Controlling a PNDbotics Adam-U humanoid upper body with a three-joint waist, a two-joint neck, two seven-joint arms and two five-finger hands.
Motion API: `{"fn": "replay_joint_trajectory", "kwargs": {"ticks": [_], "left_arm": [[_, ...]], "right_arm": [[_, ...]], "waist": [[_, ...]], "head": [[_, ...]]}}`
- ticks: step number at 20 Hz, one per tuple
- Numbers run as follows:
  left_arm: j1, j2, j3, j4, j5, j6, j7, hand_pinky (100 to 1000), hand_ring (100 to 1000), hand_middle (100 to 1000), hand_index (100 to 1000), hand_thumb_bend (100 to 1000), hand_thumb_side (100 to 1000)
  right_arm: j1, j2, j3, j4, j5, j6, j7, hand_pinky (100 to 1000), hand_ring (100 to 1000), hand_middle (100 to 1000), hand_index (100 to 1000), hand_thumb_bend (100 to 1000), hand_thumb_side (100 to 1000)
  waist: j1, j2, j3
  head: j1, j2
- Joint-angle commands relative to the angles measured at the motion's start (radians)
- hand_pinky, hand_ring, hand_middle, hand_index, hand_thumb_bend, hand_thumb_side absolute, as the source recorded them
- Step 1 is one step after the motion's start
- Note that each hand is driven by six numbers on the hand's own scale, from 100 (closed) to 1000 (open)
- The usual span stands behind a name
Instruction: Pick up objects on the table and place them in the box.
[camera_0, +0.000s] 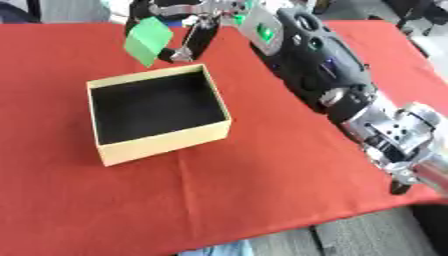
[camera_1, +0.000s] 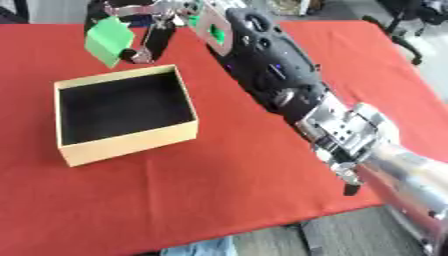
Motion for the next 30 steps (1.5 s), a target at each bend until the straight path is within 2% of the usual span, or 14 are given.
{"fn": "replay_joint_trajectory", "kwargs": {"ticks": [1, 8, 11, 14, 18, 22, 26, 28, 30], "left_arm": [[-0.004, 0.004, 0.003, 0.003, -0.012, 0.006, -0.001, 601, 371, 391, 599, 100, 450], [-0.004, -0.002, 0.001, 0.031, -0.030, 0.007, -0.002, 602, 371, 392, 601, 100, 449], [-0.002, -0.006, 0.000, 0.040, -0.037, 0.007, -0.001, 603, 371, 392, 603, 100, 457], [0.000, -0.009, -0.002, 0.048, -0.040, 0.008, 0.000, 602, 370, 391, 603, 100, 465], [0.002, -0.022, -0.010, 0.075, -0.042, 0.011, 0.000, 601, 368, 390, 602, 100, 479], [0.003, -0.040, -0.031, 0.113, -0.043, 0.009, -0.001, 600, 367, 388, 600, 100, 497], [-0.001, -0.047, -0.048, 0.141, -0.050, -0.001, -0.006, 600, 367, 388, 600, 100, 497], [-0.003, -0.048, -0.052, 0.146, -0.053, -0.005, -0.007, 600, 366, 388, 600, 100, 496], [-0.005, -0.047, -0.053, 0.148, -0.055, -0.008, -0.007, 601, 366, 388, 601, 100, 495]], "right_arm": [[-0.002, 0.011, 0.001, -0.021, -0.031, -0.012, 0.065, 786, 783, 616, 848, 100, 100], [0.034, 0.051, 0.004, -0.007, -0.051, 0.004, 0.092, 781, 781, 642, 868, 100, 100], [0.043, 0.059, 0.001, -0.003, -0.054, 0.009, 0.089, 780, 783, 682, 927, 100, 100], [0.047, 0.065, -0.002, 0.004, -0.053, 0.013, 0.083, 778, 783, 699, 945, 100, 100], [0.062, 0.084, -0.009, 0.033, -0.039, 0.020, 0.065, 775, 779, 698, 945, 100, 101], [0.076, 0.101, -0.018, 0.084, -0.009, 0.023, 0.052, 773, 778, 704, 949, 100, 160], [0.080, 0.110, -0.024, 0.116, 0.023, 0.015, 0.038, 776, 782, 722, 960, 100, 153], [0.081, 0.111, -0.026, 0.122, 0.037, 0.009, 0.031, 781, 793, 776, 1000, 100, 213], [0.081, 0.112, -0.027, 0.124, 0.048, 0.003, 0.026, 792, 812, 846, 1000, 100, 323]], "waist": [[0.004, -0.014, -0.003], [-0.002, -0.010, -0.012], [-0.003, -0.010, -0.015], [-0.002, -0.010, -0.016], [-0.003, -0.007, -0.019], [-0.006, -0.002, -0.022], [-0.008, 0.000, -0.024], [-0.008, 0.000, -0.023], [-0.008, 0.001, -0.023]], "head": [[-0.004, 0.005], [-0.003, 0.005], [-0.003, 0.005], [-0.004, 0.005], [-0.007, 0.005], [-0.005, 0.005], [-0.003, 0.005], [-0.004, 0.005], [-0.004, 0.005]]}}
